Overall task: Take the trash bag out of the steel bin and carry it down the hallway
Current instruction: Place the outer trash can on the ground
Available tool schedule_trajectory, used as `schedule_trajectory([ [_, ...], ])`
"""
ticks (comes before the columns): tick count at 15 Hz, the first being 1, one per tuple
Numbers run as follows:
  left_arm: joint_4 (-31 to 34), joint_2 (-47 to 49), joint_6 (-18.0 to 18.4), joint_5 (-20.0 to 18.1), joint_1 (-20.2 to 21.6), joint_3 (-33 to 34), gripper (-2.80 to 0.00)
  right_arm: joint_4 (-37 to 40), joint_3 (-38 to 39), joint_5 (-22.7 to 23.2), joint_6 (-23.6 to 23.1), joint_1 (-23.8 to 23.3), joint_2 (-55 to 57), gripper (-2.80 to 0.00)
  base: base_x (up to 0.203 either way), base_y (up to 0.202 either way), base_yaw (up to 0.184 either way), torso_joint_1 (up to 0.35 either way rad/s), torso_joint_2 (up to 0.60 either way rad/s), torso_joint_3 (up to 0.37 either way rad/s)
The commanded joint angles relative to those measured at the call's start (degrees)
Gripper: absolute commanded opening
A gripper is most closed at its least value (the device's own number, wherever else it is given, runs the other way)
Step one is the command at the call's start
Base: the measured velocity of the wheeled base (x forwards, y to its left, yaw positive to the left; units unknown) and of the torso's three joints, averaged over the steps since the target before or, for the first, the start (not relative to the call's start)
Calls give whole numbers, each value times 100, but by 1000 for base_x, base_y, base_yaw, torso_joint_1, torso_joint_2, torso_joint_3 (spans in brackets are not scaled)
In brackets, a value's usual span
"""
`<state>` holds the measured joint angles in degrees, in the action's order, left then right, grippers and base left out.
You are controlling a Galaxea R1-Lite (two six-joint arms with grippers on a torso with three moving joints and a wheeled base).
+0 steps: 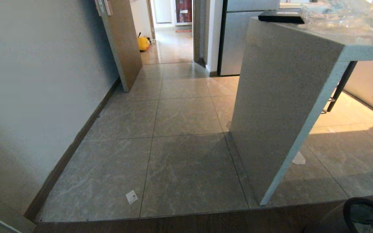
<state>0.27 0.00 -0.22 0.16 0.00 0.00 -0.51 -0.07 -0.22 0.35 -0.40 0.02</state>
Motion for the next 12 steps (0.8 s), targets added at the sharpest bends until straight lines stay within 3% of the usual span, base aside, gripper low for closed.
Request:
schedule_trajectory([
  [1,0,0,-4,2,0,0,-280,-2,-1,-4,0,-2,-2,-280,0,0,0,2,7,-198],
  [12,0,0,-4,2,0,0,-280,-2,6,-4,0,-4,-2,-280,0,0,0,3,3,-197],
])
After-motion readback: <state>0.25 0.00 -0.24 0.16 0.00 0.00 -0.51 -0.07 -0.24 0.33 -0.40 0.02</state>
